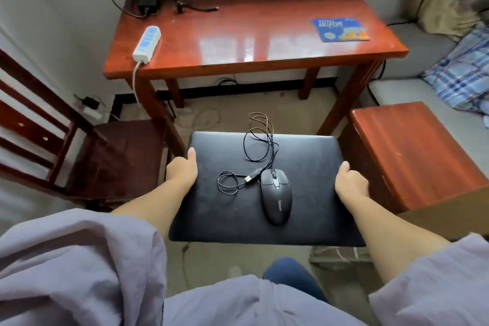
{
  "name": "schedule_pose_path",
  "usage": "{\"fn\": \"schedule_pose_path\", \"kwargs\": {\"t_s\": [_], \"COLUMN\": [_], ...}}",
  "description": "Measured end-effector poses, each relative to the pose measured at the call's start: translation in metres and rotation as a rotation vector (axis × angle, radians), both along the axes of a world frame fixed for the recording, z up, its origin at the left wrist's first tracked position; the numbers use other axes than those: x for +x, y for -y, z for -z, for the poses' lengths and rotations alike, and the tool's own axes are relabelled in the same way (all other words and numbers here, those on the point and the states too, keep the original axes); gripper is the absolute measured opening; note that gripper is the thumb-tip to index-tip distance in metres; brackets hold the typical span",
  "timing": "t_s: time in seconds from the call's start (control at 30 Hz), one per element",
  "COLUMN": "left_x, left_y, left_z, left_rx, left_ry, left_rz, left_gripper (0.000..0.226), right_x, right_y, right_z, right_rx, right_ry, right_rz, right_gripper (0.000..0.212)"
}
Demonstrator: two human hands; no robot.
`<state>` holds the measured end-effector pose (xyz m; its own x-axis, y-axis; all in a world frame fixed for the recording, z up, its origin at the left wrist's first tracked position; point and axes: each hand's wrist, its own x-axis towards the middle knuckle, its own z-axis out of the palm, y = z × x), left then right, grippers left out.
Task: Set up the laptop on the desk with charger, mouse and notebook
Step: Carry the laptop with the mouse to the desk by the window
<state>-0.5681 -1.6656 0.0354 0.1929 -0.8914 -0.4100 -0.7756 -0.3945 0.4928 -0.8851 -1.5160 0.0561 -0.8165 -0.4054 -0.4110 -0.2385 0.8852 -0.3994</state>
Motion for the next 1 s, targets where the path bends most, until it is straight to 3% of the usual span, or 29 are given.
{"fn": "schedule_pose_path", "kwargs": {"t_s": [0.5,0.67,1.0], "left_x": [-0.186,-0.225,-0.285], "left_y": [0.263,0.342,0.528], "left_z": [-0.001,-0.005,0.011], "left_rx": [-0.059,-0.044,-0.008], "left_ry": [-0.011,-0.038,-0.02], "left_rz": [-0.017,-0.117,-0.122], "left_gripper": [0.071,0.069,0.067], "right_x": [-0.2,-0.244,-0.305], "right_y": [0.279,0.374,0.566], "right_z": [-0.002,-0.011,0.007], "right_rx": [-0.039,-0.085,-0.069], "right_ry": [-0.027,-0.018,-0.03], "right_rz": [-0.091,-0.11,-0.151], "right_gripper": [0.067,0.068,0.066]}}
